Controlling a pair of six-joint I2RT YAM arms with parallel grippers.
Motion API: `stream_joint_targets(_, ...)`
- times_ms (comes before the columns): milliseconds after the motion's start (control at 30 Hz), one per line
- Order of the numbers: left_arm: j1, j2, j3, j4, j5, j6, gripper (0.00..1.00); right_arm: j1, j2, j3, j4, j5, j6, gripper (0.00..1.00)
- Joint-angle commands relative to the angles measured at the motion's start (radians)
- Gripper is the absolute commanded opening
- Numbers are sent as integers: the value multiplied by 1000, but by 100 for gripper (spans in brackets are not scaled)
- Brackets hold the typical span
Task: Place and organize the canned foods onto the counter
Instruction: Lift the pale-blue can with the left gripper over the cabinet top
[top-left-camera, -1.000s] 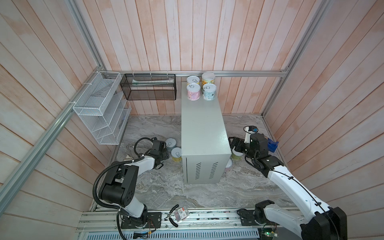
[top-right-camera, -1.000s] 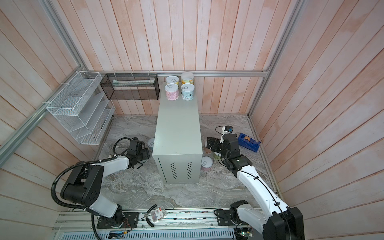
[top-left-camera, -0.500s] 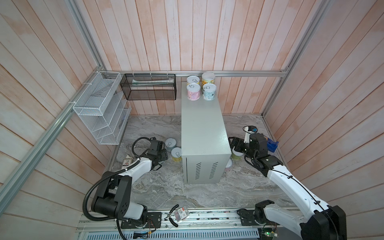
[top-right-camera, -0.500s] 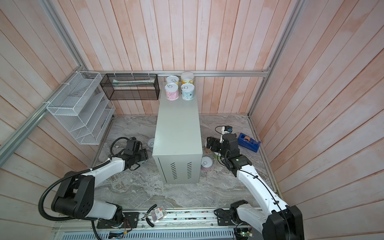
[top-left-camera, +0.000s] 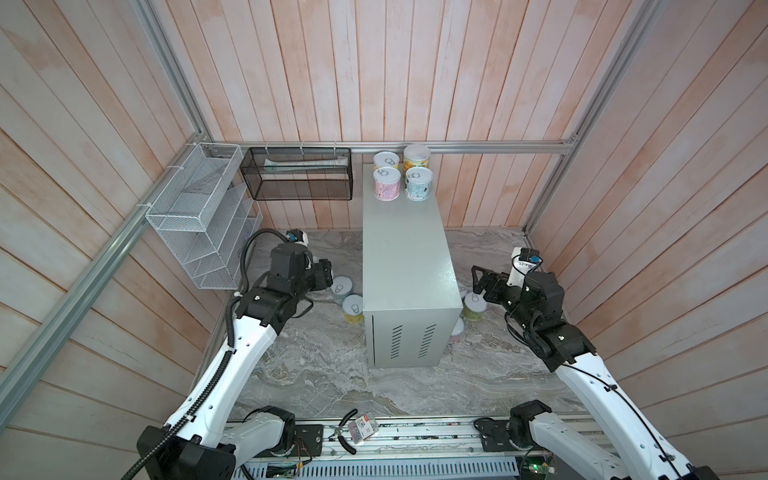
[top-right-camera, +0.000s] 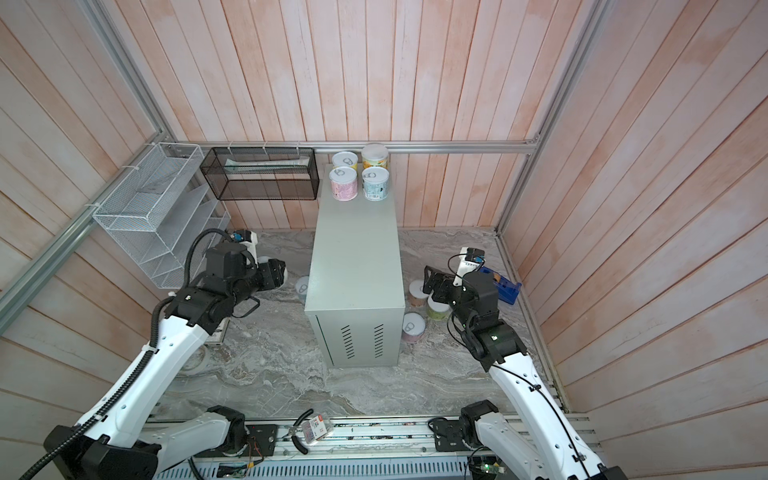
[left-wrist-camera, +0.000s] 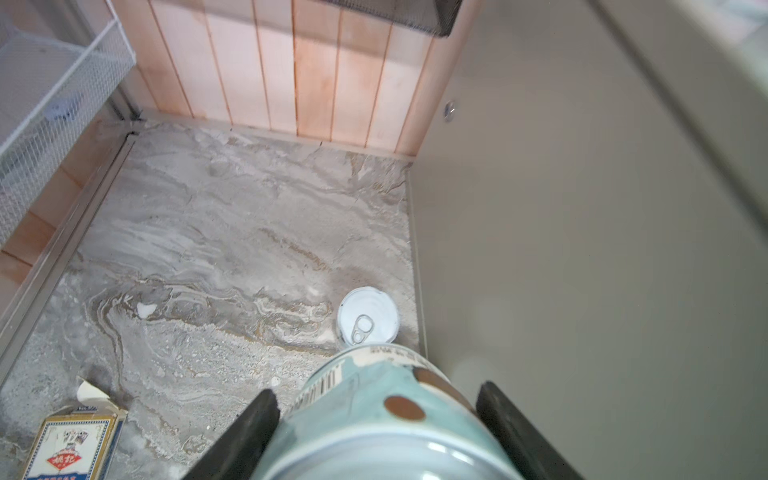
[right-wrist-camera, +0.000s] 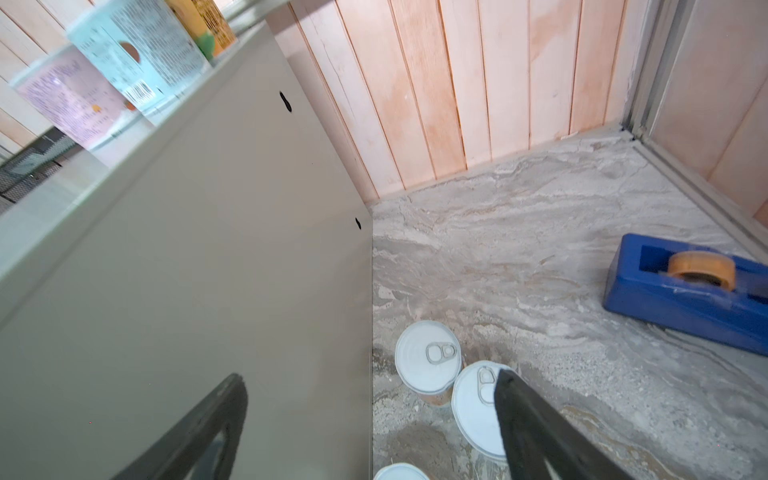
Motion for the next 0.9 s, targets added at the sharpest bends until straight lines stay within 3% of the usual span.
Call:
stream_joint_targets(0, -14, 55, 167, -105, 56, 69, 0, -2, -32, 40, -44, 27, -18, 92)
stream_joint_targets(267, -105, 242, 545, -255, 22, 135, 0, -1, -65, 86, -70, 37, -39, 91)
stream_joint_targets(433, -207, 390, 794, -348, -52, 175, 0, -1, -70, 110, -75, 42, -59, 91)
stream_joint_targets(700, -294, 698, 1300, -536, -58, 231, 0, 1, -74, 133, -70, 45, -71, 90)
stream_joint_targets(867, -302, 738, 1319, -525, -29, 222, 0, 1, -85, 142, -59, 55, -80, 89)
